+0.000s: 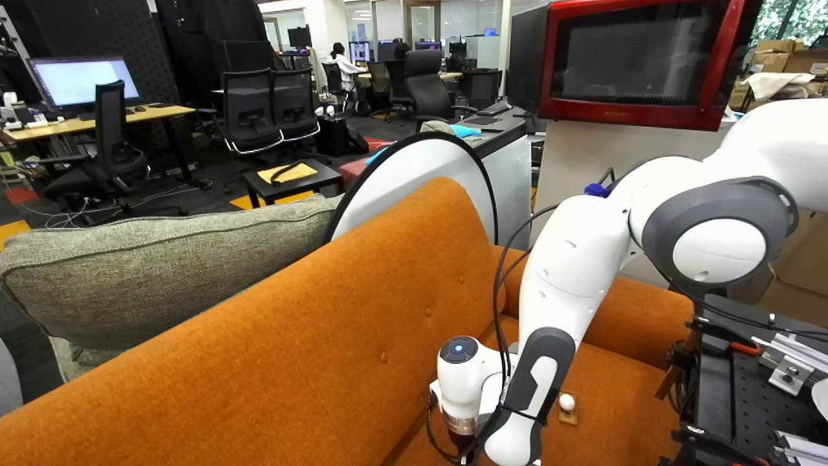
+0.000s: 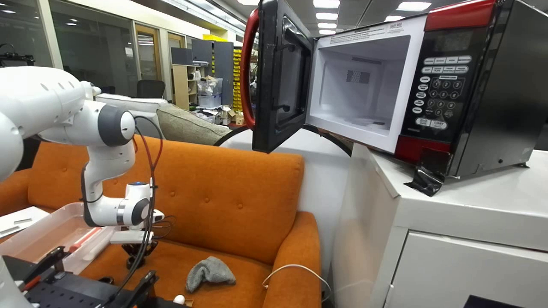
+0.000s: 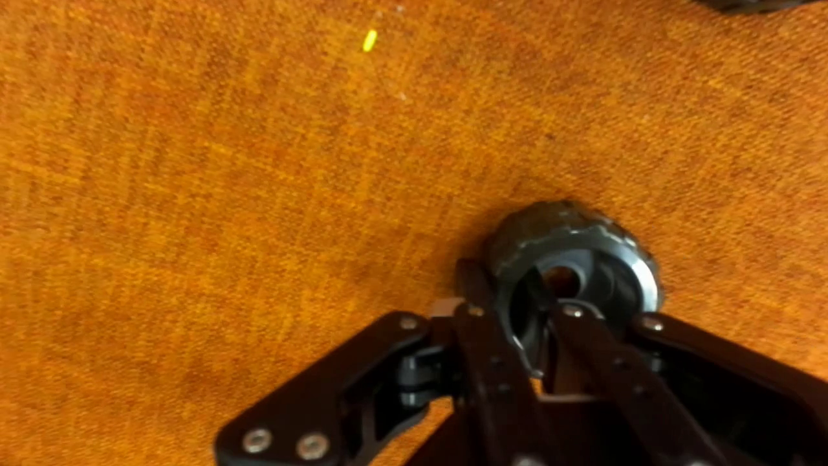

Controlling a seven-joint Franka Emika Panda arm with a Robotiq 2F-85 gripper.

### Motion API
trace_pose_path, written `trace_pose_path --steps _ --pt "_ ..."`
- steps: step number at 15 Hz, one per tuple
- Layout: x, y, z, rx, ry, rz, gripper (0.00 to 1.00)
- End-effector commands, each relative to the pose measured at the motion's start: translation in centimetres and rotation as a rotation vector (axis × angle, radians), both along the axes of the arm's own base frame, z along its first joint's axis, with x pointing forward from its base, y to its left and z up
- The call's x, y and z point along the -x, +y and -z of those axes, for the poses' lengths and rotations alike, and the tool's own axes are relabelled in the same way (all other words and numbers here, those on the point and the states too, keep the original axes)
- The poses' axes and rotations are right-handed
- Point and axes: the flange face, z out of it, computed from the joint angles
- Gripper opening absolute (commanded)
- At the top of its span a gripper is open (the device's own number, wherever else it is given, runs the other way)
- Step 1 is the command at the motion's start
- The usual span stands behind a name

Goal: Slide the black discs to the right and then move the storage bin slightly to the right

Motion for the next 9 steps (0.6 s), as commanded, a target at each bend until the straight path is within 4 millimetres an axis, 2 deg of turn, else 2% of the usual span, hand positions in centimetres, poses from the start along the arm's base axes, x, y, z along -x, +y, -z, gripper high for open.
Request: trace_pose_path --steps 1,9 --pt "-0.3 -2.8 -0.3 0.066 -0.023 0.081 0.04" --pt "-1.9 -10.9 -2.2 0.194 -0.079 0.281 0.04"
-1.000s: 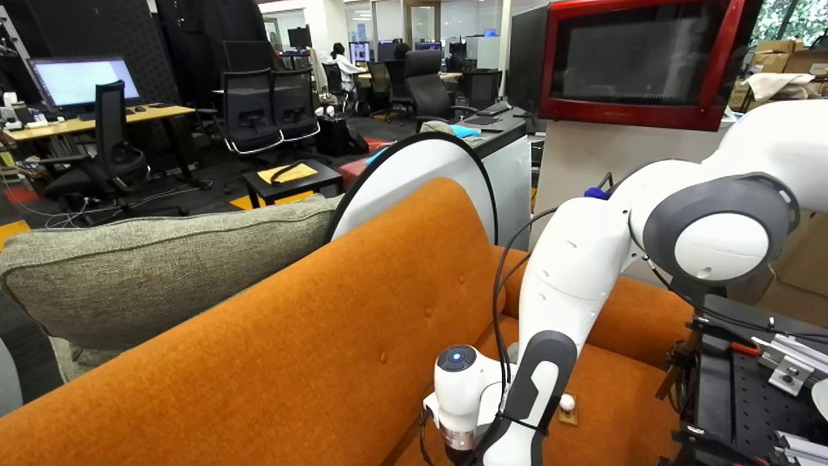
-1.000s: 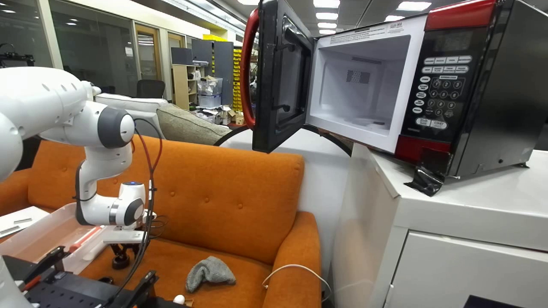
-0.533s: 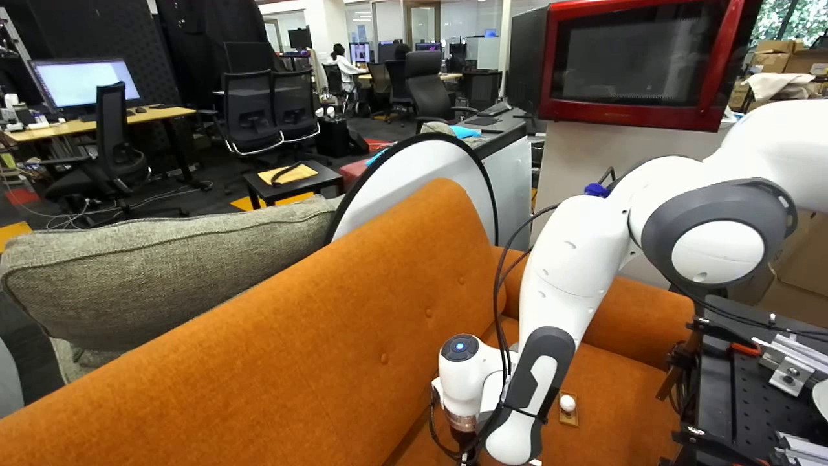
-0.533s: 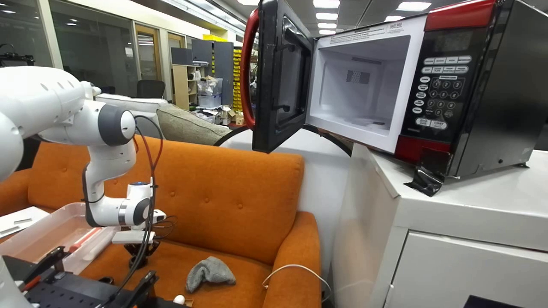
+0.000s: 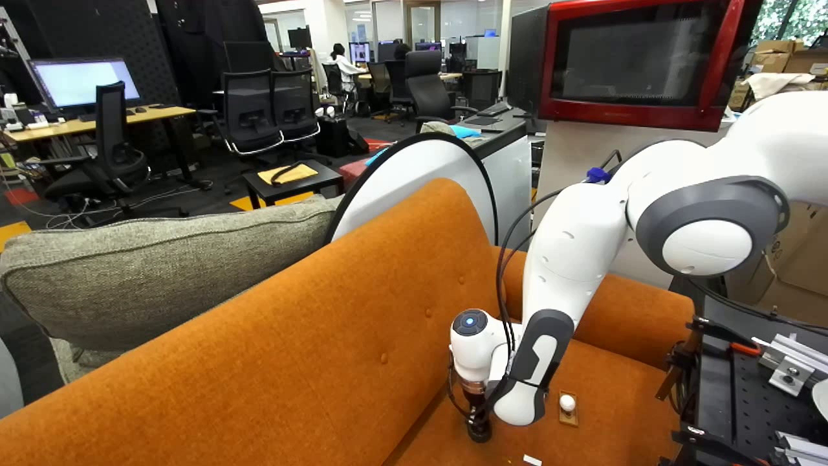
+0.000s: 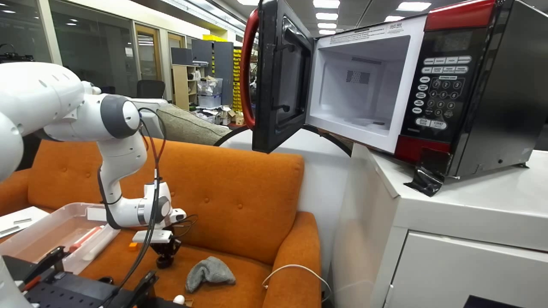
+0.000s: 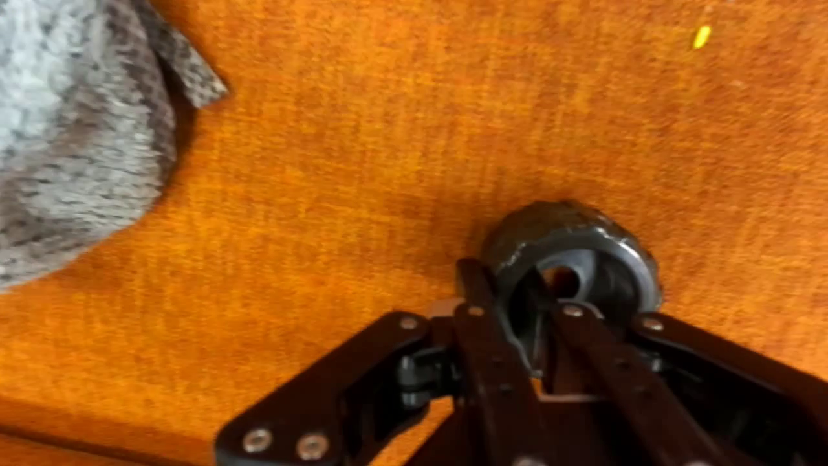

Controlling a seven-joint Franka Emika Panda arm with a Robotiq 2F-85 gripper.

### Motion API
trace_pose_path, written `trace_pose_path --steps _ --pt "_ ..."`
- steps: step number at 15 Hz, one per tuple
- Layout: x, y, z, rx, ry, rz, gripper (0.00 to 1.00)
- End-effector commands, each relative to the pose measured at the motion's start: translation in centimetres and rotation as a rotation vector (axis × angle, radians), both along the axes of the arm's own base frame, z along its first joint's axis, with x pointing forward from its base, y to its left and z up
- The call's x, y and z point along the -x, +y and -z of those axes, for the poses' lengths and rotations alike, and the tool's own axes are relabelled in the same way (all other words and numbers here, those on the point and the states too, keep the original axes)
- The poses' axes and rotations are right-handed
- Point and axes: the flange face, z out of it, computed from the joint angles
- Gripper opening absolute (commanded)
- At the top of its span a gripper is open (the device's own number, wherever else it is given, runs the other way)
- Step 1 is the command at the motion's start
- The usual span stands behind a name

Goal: Slide the black discs to the right and then move the storage bin slightly to the right

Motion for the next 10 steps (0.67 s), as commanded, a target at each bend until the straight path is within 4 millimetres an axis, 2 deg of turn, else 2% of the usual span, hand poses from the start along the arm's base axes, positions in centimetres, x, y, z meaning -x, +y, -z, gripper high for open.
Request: trace_pose_path --steps 1,5,6,7,8,10 --pt "0.2 -2.9 -1.8 0.045 -0.035 0.099 0.04" --pt "0.5 -5.4 -3.1 0.050 -0.077 0.201 0.04" --pt "0.7 -5.5 -3.3 0.039 -0.077 0.215 0.10" --pt "1.0 -5.5 -3.4 0.026 -0.076 0.228 0.40" --pt "1.2 -5.5 -3.3 0.020 -0.072 0.239 0.41" --pt "1.7 -5.3 -3.2 0.010 -0.068 0.256 0.53"
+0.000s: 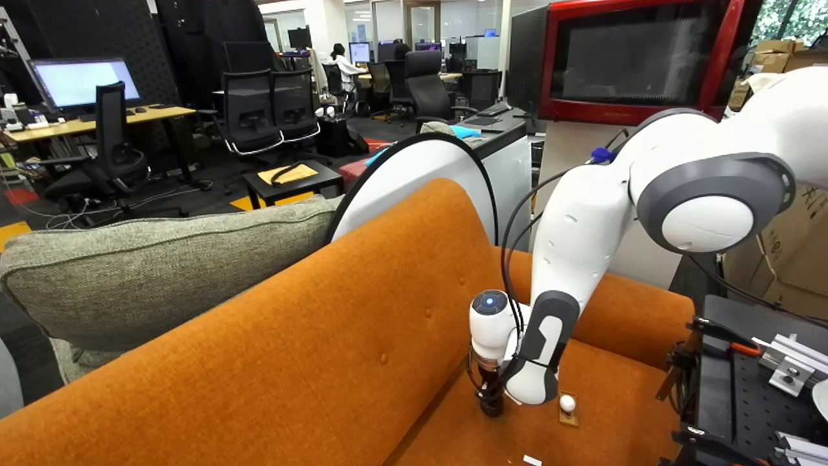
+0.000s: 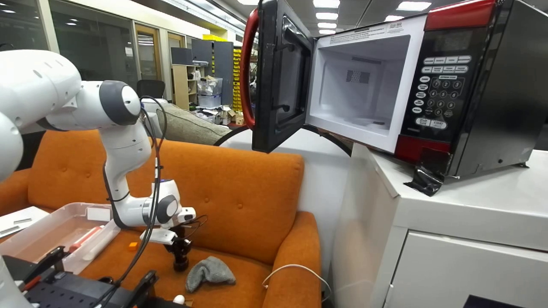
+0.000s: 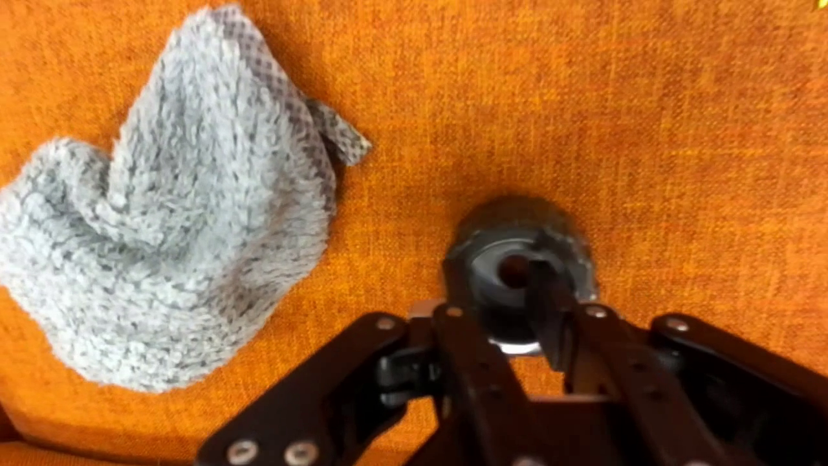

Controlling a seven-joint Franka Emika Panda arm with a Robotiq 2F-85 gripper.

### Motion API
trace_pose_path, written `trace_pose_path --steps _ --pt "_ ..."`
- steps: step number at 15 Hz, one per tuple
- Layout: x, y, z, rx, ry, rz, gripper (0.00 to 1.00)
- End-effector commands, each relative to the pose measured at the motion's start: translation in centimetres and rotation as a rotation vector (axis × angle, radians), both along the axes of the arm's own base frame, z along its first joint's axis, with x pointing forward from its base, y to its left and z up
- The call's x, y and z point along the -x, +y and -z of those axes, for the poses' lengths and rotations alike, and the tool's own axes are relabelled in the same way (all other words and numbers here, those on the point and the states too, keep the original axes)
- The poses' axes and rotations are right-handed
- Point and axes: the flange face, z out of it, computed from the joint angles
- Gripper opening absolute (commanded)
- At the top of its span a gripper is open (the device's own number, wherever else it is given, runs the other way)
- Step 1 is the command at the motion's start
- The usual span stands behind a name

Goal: Slide the black discs to the right and then move the storage bin slightly to the right

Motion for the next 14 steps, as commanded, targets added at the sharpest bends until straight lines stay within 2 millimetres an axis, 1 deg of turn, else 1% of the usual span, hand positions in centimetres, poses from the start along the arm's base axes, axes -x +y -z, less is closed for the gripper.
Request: trace_pose_path --steps 1,4,6,7,10,12,14 --pt "1.0 0.0 -0.8 -0.036 -0.005 0.045 0.61" --pt "1.2 0.0 -0.9 -0.045 -0.019 0.061 0.81" --pt "1.0 0.6 -1.8 -0.066 -0.047 0.048 0.95" --pt "0.9 1.2 -2.3 -0.078 -0.066 0.040 0.99" --pt "0.5 3.1 -4.5 -0.122 -0.118 0.030 1.00" --pt "0.6 4.2 -5.6 -0.145 -0.133 0.025 1.00" --pt "1.5 5.3 -6.1 -0.160 -0.106 0.009 1.00"
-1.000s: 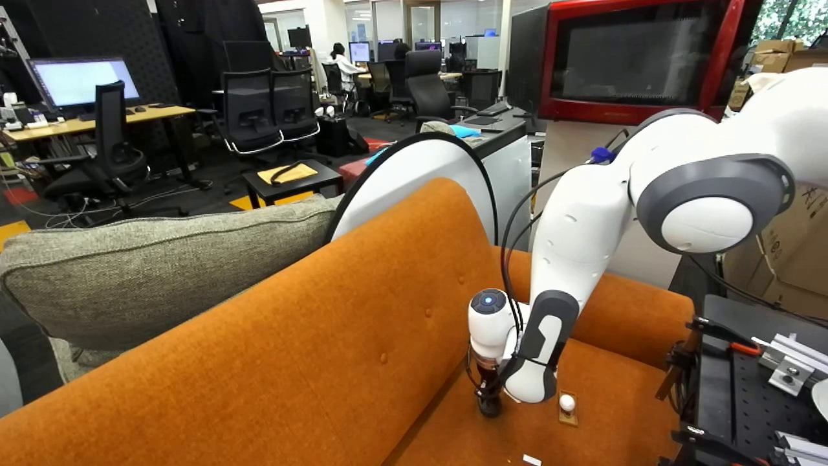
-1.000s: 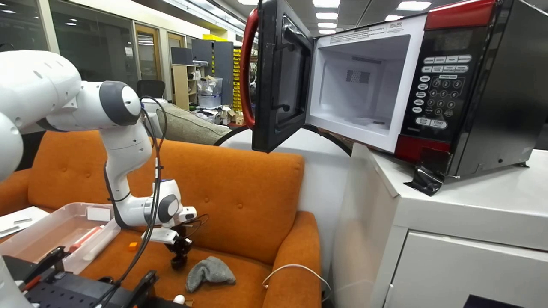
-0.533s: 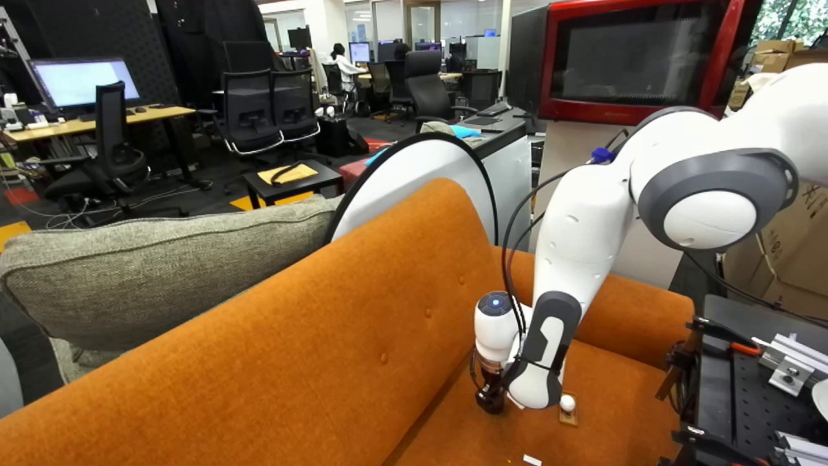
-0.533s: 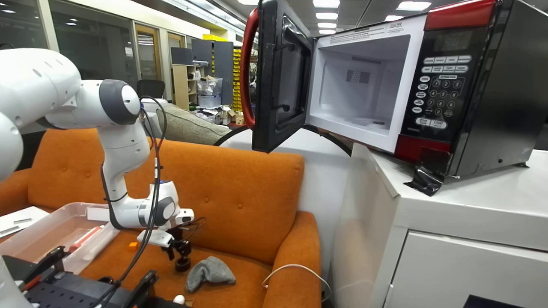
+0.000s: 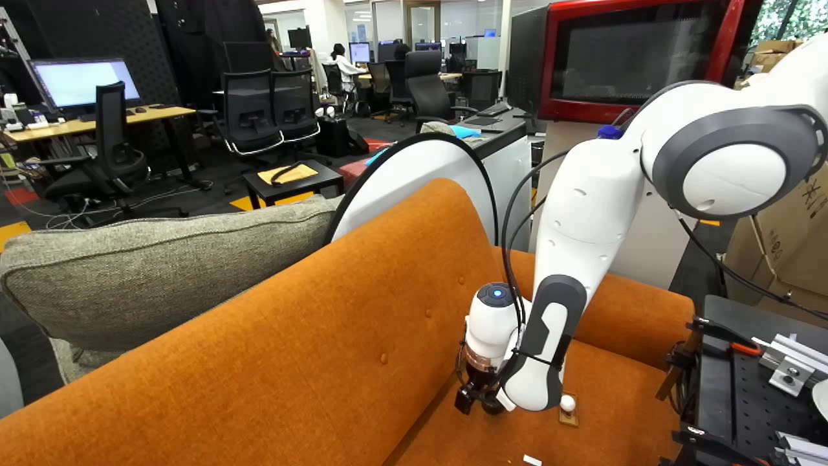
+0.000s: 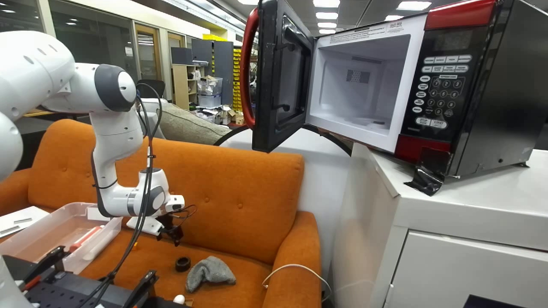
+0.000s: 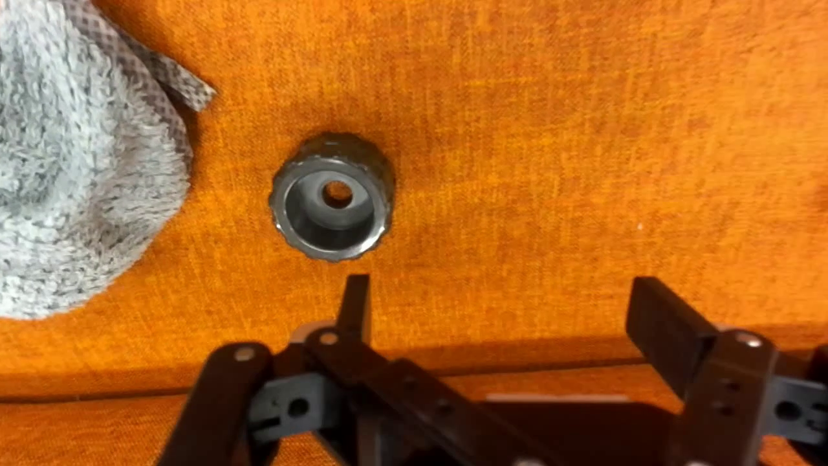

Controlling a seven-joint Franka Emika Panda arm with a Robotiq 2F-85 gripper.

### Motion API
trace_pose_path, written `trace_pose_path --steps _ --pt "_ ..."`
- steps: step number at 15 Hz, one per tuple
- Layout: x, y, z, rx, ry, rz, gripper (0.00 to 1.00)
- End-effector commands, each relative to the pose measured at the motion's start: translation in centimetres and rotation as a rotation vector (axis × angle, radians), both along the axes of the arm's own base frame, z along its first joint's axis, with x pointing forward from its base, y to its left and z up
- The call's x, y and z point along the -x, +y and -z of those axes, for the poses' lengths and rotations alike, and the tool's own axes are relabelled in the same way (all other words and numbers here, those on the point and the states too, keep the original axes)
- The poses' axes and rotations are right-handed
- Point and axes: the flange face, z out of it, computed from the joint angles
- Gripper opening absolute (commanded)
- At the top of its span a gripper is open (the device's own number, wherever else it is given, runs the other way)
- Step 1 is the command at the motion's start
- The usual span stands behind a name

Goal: Slide the black discs to the right and then move the storage bin slightly to the right

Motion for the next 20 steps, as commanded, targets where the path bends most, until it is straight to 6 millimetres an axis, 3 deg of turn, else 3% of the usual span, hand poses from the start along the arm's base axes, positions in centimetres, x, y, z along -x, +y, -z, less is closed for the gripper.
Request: trace_pose_path --steps 1,10,15,20 --pt "1.9 1.1 -1.6 -0.034 0.033 -0.025 1.00" --pt "8.2 6.0 -2.4 -0.042 0.198 -0.177 1.00" --pt "12.1 7.8 -1.1 -0.052 0.266 -0.216 1.00" --pt "13.8 8.6 0.0 -0.077 0.312 -0.224 1.00"
